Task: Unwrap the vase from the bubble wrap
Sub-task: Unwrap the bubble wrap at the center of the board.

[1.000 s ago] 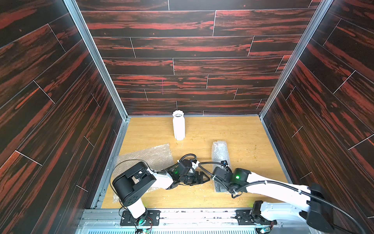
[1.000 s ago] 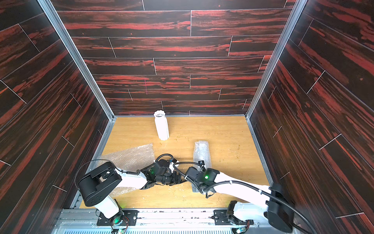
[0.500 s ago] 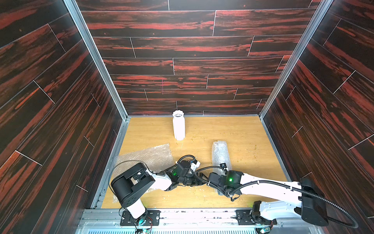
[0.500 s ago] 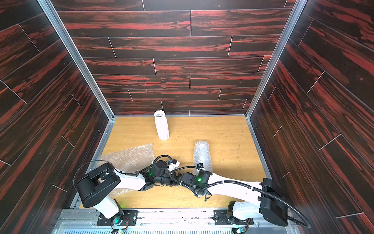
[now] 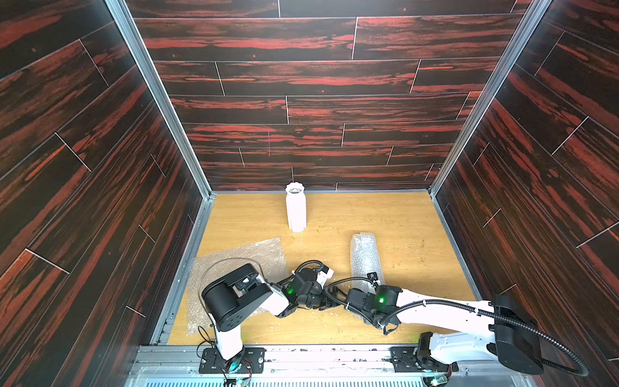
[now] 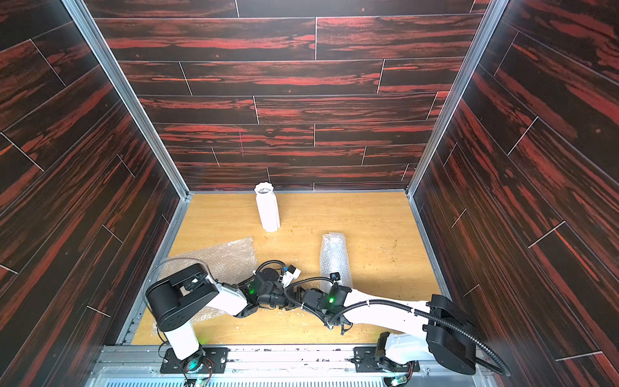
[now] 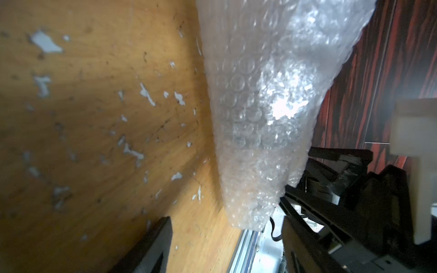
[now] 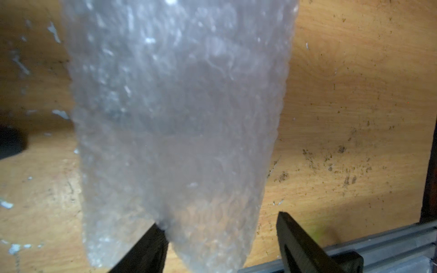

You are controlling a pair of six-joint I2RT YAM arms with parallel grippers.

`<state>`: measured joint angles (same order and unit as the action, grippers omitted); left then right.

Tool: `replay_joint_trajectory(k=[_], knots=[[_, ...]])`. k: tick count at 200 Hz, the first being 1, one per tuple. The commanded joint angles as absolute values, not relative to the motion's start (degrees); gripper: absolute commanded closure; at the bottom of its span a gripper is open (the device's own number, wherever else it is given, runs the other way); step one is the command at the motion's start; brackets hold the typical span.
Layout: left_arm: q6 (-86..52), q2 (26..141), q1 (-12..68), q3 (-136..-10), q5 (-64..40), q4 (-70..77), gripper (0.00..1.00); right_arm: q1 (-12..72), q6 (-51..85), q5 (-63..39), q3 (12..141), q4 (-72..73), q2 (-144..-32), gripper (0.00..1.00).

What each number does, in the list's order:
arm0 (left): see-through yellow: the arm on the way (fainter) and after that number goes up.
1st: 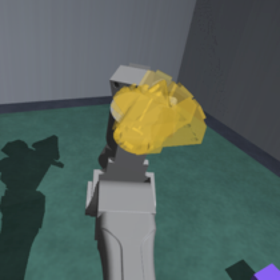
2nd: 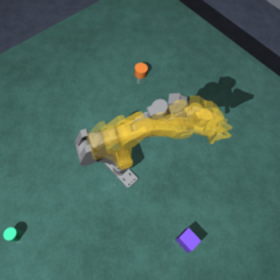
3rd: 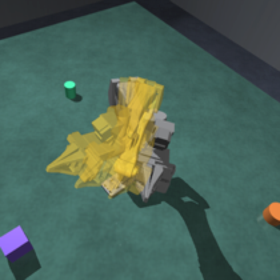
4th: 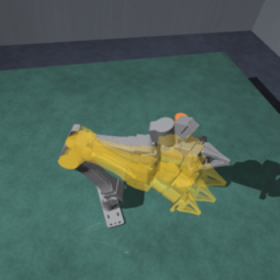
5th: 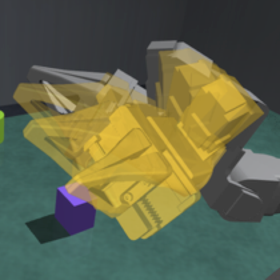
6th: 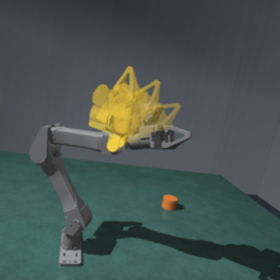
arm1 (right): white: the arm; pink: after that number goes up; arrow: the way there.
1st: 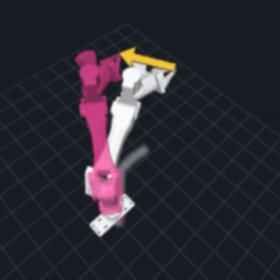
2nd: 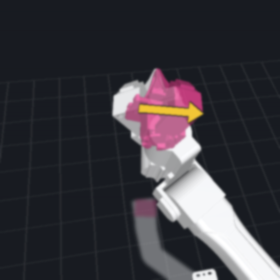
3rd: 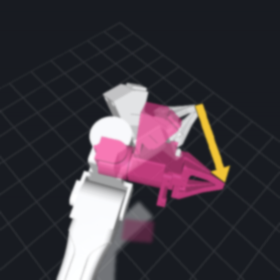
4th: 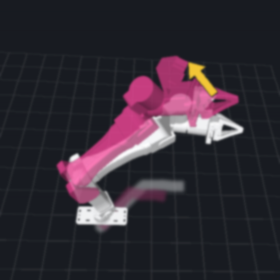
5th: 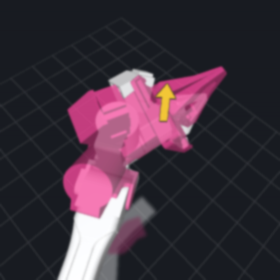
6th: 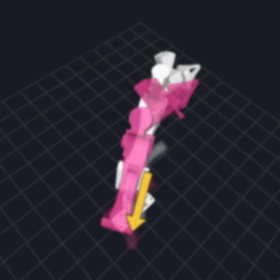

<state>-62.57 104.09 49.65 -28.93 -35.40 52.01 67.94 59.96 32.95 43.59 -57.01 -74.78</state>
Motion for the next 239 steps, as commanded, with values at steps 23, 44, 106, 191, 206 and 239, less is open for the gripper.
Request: replay_joint_trajectory(k=[23,44,106,191,206,239], knots=[[-62.56,102.88,49.89,-27.95,-35.13,51.71,0.22,67.06,58.93,34.84,43.49,-54.83,-74.75,0.60],[-61.86,101.63,49.92,-27.48,-34.69,50.55,0.23,67.05,58.06,34.99,43.85,-54.81,-74.84,0.79],[-59.69,100.72,51.56,-29.81,-33.97,48.52,0.18,67.01,52.28,37.06,49.67,-50.68,-72.90,1.00],[-59.00,103.76,51.88,-36.43,-33.32,46.00,0.16,66.62,49.33,33.40,47.52,-41.30,-69.43,1.00],[-59.95,105.28,51.95,-37.30,-34.18,46.86,0.22,66.49,49.63,33.23,46.81,-40.43,-68.45,1.00],[-60.64,106.43,51.94,-37.36,-34.67,47.59,0.47,66.01,49.24,33.00,45.66,-38.71,-66.81,1.00]])
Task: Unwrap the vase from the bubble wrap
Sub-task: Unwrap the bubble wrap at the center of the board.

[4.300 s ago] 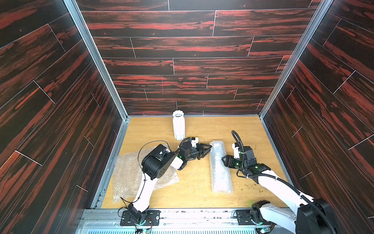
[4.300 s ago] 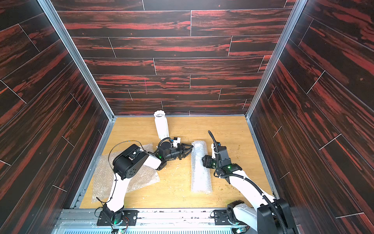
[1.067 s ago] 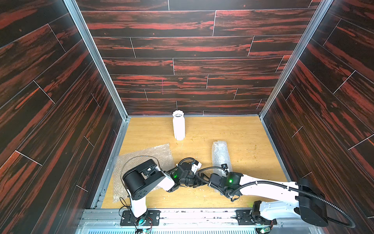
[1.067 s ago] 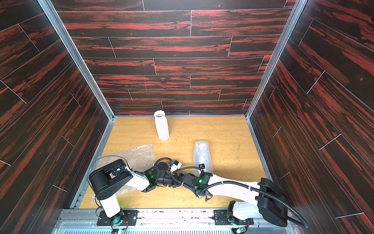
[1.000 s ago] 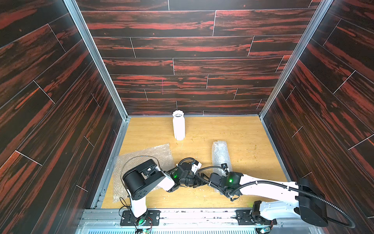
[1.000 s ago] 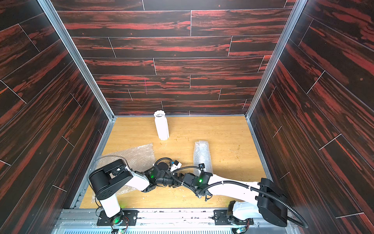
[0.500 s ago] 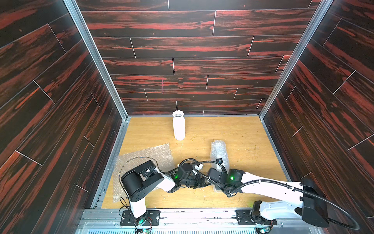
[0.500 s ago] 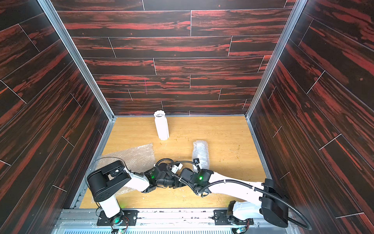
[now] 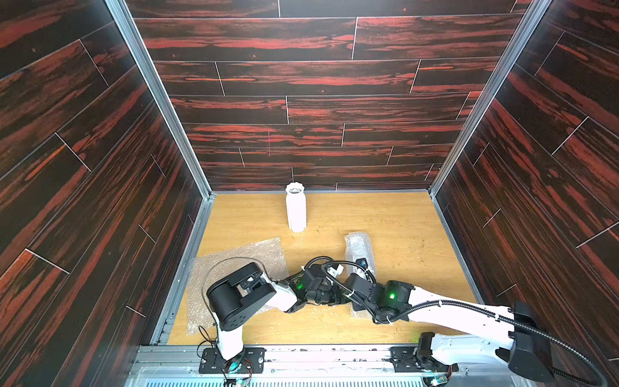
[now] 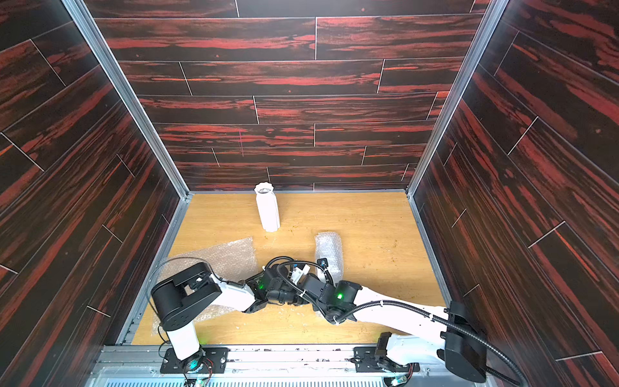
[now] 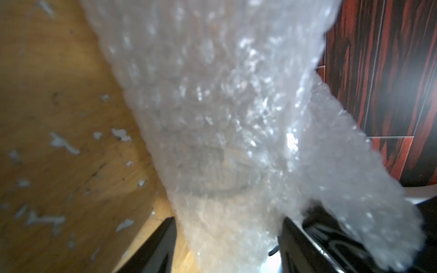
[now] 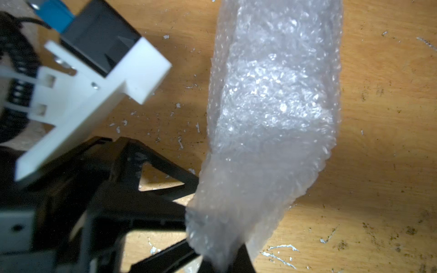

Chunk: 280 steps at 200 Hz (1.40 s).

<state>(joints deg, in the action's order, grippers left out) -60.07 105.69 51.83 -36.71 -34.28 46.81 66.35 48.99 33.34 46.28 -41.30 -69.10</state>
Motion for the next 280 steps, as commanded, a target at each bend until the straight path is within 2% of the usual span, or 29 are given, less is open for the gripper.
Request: replay_joint_trajectory(k=[1,26,45,108,178,230,257,280], knots=[[-60.64,106.43,51.94,-37.35,-34.70,47.48,0.48,66.01,49.19,32.98,45.64,-38.65,-66.76,1.00],[-60.51,106.54,51.92,-37.27,-34.73,47.19,0.69,65.85,48.56,33.12,45.42,-37.88,-66.28,1.00],[-59.27,105.72,51.90,-37.50,-33.98,44.18,1.00,65.78,48.20,33.48,45.65,-38.29,-65.72,1.00],[-47.56,97.31,51.95,-38.72,-23.79,20.39,1.00,63.06,50.84,40.32,47.68,-50.93,-61.77,1.00],[-45.84,95.32,50.67,-39.12,-17.50,10.37,1.00,62.11,57.79,46.76,44.68,-56.22,-51.88,1.00],[-39.09,88.57,50.66,-42.64,-7.51,-5.36,1.00,62.14,63.57,47.49,41.33,-58.98,-48.83,1.00],[-37.72,86.66,50.60,-43.50,-8.01,-6.84,1.00,62.14,66.33,45.85,38.76,-59.49,-47.43,1.00],[-38.31,86.91,50.56,-43.53,-12.03,-4.29,1.00,62.12,66.90,44.13,36.97,-58.61,-46.09,0.75]])
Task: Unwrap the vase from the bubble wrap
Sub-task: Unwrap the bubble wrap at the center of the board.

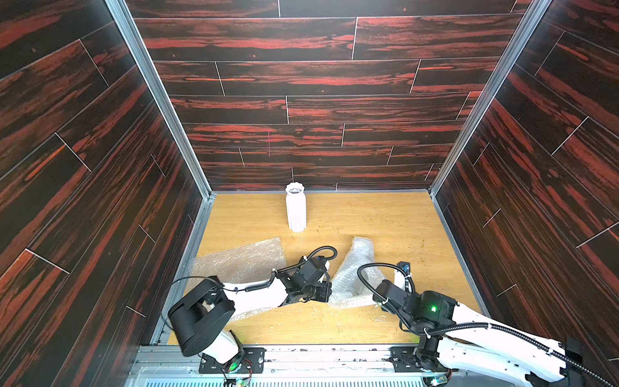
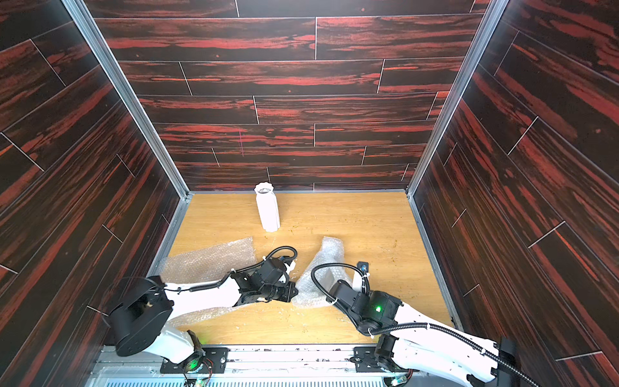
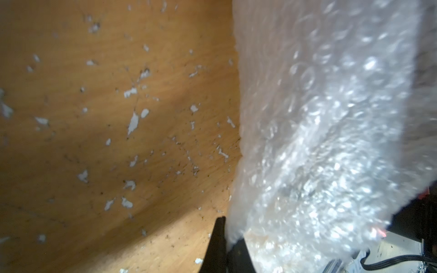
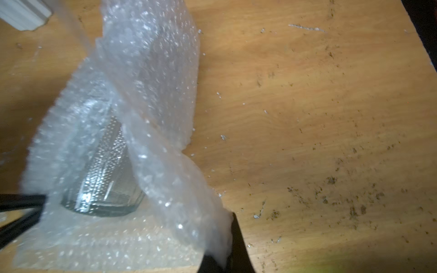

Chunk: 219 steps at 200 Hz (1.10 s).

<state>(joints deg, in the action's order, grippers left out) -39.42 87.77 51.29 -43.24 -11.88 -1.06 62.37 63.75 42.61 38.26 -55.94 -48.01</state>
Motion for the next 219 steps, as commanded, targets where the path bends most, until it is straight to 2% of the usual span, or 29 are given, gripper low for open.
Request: replay_joint_trajectory(k=[1,3,13,21,34,55,83,112,156,219], knots=[[-38.31,86.92,50.64,-43.52,-12.25,-4.17,1.00,62.13,66.85,44.08,36.94,-58.53,-46.03,0.74],[-38.36,86.92,50.69,-43.51,-12.64,-3.85,1.00,62.14,66.81,43.98,36.92,-58.42,-45.98,0.73],[-38.92,86.77,50.68,-43.10,-14.50,-2.09,1.00,62.12,66.09,43.62,37.47,-58.40,-46.11,0.50],[-39.22,86.41,50.80,-42.77,-15.45,-1.07,1.00,62.21,65.15,43.61,38.75,-58.79,-46.68,0.40],[-39.12,85.65,51.15,-42.57,-16.00,-0.36,1.00,62.26,63.19,44.00,42.11,-60.17,-48.54,0.31],[-38.58,84.82,51.70,-42.69,-16.63,-0.26,1.00,62.49,59.06,45.29,48.87,-61.38,-52.26,0.25],[-39.56,84.98,52.05,-42.17,-17.93,1.49,1.00,62.32,53.84,45.55,53.45,-58.48,-57.50,0.22],[-40.41,84.88,52.46,-41.47,-18.96,3.40,1.00,59.68,51.37,43.57,51.40,-53.60,-59.14,0.21],[-41.22,83.57,52.80,-39.73,-18.80,5.16,0.99,49.77,40.32,35.20,46.08,-39.88,-59.94,0.26],[-41.17,82.87,52.89,-39.68,-18.67,4.90,0.99,48.55,37.23,32.11,46.19,-34.84,-65.47,0.36]])
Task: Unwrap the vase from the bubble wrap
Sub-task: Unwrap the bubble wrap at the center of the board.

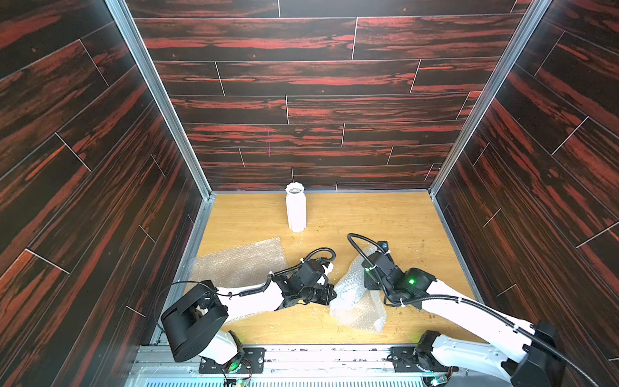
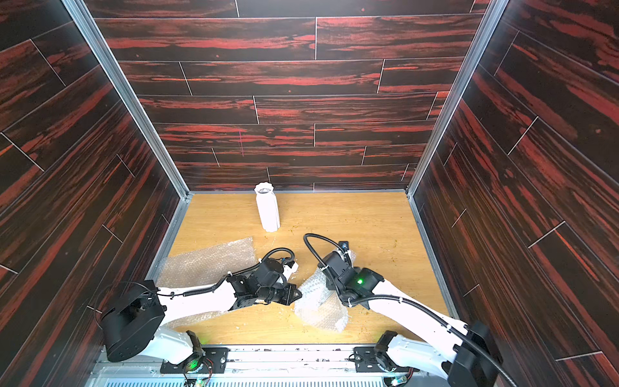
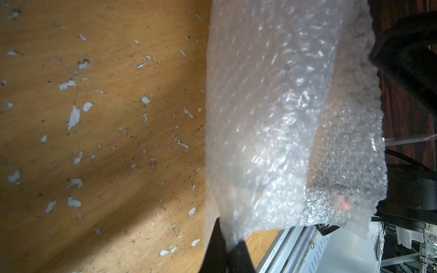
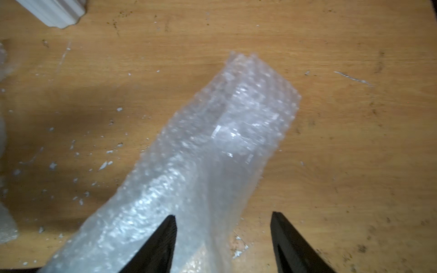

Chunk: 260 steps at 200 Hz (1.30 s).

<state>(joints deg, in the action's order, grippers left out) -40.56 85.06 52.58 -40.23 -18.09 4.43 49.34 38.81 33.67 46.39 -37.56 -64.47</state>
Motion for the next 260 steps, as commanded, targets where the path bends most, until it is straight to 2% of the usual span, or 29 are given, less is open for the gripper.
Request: replay_joint_trajectory(k=[1,58,95,115,142,160,170,192,216,239,260], knots=[[-41.15,82.87,52.90,-39.70,-18.70,4.91,0.99,48.49,37.20,32.10,46.17,-34.91,-65.52,0.36],[-41.32,83.98,52.89,-39.86,-19.20,5.57,0.99,47.68,37.91,32.49,44.06,-35.55,-64.15,0.49],[-41.31,84.09,52.83,-39.77,-19.18,5.54,0.99,47.64,38.06,33.15,42.91,-34.44,-65.08,0.52],[-41.48,84.28,52.91,-39.64,-19.21,5.88,0.99,47.64,37.97,33.39,42.54,-34.01,-64.69,0.61],[-41.77,84.33,52.83,-39.54,-19.41,5.89,0.99,47.31,38.06,33.86,42.13,-34.29,-64.46,0.79],[-41.80,84.08,52.98,-39.57,-20.06,5.80,0.96,46.56,37.95,33.81,41.36,-33.95,-64.52,0.81],[-41.68,84.03,52.92,-39.55,-20.25,5.58,0.92,46.29,37.89,33.75,41.01,-33.62,-64.22,0.81],[-41.05,83.53,52.91,-39.81,-21.54,4.33,0.75,46.03,37.57,33.57,40.52,-33.03,-63.64,0.85],[-38.55,79.69,52.68,-40.81,-22.29,-0.38,0.42,45.97,37.31,33.50,40.45,-32.68,-62.61,0.99],[-35.54,76.20,51.12,-45.14,-24.16,-6.06,0.32,45.89,36.32,33.05,40.26,-31.53,-61.17,1.00],[-31.18,78.01,50.91,-50.74,-20.15,-10.85,0.30,45.90,35.46,33.18,40.40,-30.59,-60.07,1.00]])
